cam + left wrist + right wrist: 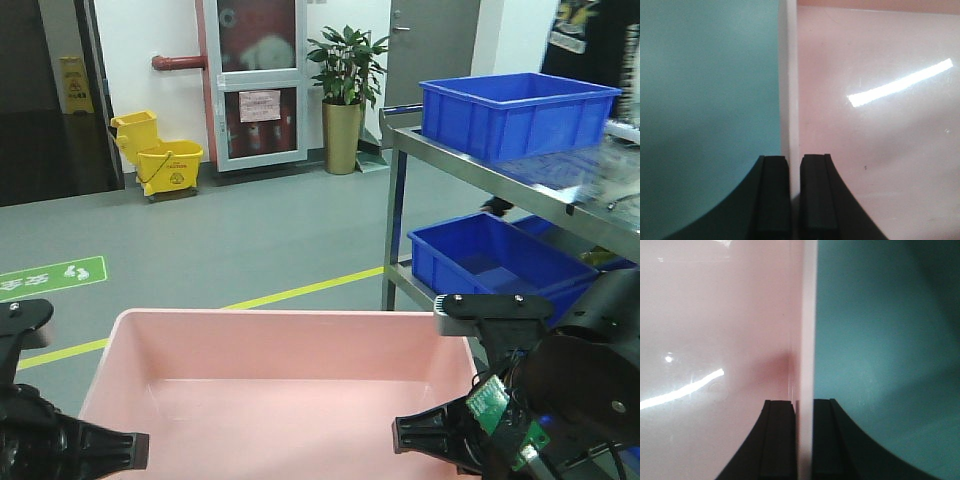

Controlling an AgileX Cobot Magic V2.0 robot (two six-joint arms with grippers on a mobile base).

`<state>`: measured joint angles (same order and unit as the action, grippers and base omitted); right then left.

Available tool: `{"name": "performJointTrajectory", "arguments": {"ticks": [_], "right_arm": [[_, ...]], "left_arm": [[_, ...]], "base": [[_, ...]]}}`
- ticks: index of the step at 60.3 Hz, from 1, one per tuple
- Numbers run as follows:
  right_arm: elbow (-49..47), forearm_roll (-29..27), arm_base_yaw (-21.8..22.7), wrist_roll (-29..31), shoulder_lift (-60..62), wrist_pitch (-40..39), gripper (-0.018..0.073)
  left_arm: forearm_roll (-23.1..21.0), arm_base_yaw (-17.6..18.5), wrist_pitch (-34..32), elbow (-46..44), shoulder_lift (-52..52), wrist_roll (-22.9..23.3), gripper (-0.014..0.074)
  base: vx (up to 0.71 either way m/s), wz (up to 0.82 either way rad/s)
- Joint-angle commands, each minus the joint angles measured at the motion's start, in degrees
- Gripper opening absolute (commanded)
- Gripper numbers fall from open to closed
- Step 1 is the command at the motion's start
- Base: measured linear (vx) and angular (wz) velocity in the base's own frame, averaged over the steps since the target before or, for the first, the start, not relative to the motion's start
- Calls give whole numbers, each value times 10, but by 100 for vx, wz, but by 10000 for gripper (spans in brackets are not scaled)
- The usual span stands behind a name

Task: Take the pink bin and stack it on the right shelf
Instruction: 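Hold the pink bin with both grippers while the base turns and drives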

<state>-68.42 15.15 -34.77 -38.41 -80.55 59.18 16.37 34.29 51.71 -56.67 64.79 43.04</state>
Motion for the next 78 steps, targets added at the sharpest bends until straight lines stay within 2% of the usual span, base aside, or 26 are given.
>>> {"name": "performJointTrajectory", "arguments": {"ticks": [1,46,78], "right_arm": [[-13,55,6,2,19,5,29],[-13,55,6,2,19,4,29],[-13,55,6,2,19,6,29]], "left_arm": [[32,0,-20,-19,-18,4,174],[32,0,-20,-19,-18,4,174],[32,0,-20,-19,-18,4,174]], "base": [[41,0],[42,0],[38,-38]]}}
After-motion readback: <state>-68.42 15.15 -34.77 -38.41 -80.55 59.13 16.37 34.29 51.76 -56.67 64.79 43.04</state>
